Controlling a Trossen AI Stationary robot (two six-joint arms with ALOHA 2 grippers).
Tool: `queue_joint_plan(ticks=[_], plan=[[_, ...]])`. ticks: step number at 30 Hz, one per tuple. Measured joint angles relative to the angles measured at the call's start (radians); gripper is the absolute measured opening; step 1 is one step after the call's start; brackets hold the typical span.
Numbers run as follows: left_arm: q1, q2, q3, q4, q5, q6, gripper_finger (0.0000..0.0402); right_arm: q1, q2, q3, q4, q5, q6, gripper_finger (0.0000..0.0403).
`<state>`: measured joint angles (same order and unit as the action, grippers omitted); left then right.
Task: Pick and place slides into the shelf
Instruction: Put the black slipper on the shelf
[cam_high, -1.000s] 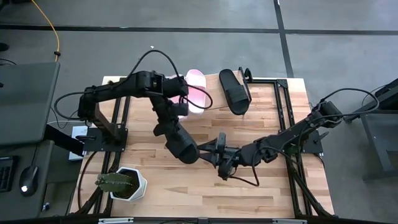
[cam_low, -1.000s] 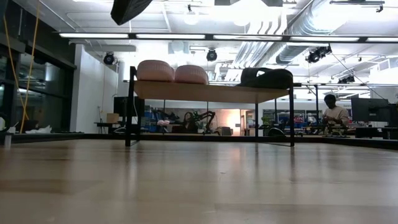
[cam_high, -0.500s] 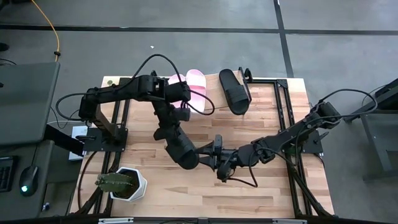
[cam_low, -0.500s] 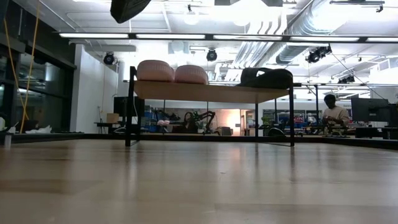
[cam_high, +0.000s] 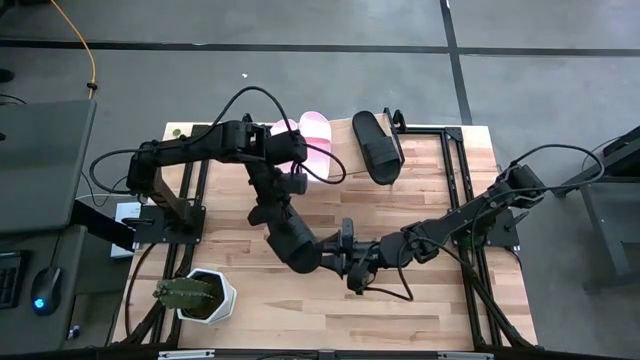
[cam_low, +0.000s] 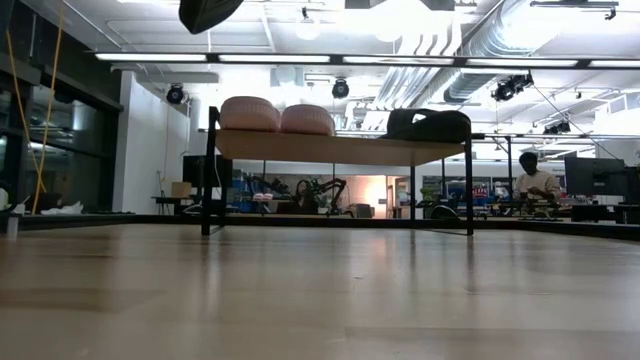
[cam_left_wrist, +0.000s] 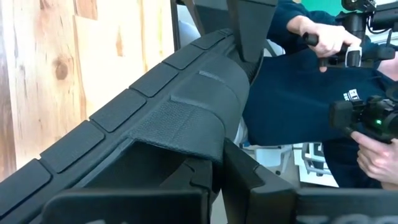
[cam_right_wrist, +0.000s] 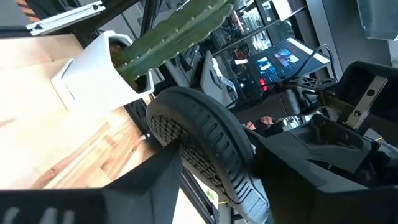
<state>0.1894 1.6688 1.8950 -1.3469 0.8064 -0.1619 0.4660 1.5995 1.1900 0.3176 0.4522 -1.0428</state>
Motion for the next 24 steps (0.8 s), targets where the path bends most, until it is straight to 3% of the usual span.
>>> queue_joint_plan(ticks=[14,24], plan=[[0.0,0.004,0.0,0.018,-0.014,0.004,0.0012,-0.008,0.001,0.0,-0.004,-0.005,0.049,0.0019],[0.0,0.004,0.0,0.014,-0.2,0.066,0.0014,-0.019,0.001,0.0,-0.043,0.045,0.067,0.0014]])
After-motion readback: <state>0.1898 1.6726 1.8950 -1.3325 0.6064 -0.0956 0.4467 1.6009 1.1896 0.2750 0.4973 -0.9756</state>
